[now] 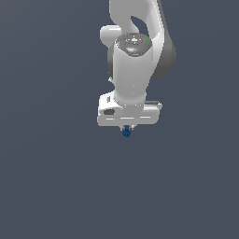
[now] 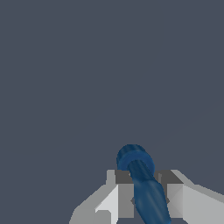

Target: Pick up the object and move it to a goal position.

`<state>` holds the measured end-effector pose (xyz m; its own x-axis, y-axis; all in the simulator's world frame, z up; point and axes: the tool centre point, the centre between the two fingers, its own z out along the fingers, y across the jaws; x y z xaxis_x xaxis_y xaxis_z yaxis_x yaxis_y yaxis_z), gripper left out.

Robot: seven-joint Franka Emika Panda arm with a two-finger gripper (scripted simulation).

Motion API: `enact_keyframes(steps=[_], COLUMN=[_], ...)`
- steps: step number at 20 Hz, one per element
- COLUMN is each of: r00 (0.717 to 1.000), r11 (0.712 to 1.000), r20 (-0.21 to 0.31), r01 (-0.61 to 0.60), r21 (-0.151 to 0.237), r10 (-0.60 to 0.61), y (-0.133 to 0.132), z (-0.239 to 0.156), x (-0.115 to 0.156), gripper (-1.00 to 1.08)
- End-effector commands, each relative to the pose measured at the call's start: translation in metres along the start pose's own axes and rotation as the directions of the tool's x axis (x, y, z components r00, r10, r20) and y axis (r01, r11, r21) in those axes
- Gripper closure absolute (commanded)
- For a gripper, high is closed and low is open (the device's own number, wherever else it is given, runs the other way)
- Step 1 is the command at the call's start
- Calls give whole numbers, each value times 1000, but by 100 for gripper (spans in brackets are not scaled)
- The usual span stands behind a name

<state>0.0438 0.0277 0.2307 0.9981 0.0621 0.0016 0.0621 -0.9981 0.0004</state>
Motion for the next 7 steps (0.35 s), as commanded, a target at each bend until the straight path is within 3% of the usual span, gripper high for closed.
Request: enact_keyframes(steps=[1, 7], r00=[1000, 1000], r11=[1000, 1000], r20=[2, 2], r01=[-1, -1], r21=[0, 0], r10=[1, 1], y=[-5, -10], z=[-13, -23], x=[-1, 0], gripper=[108, 108])
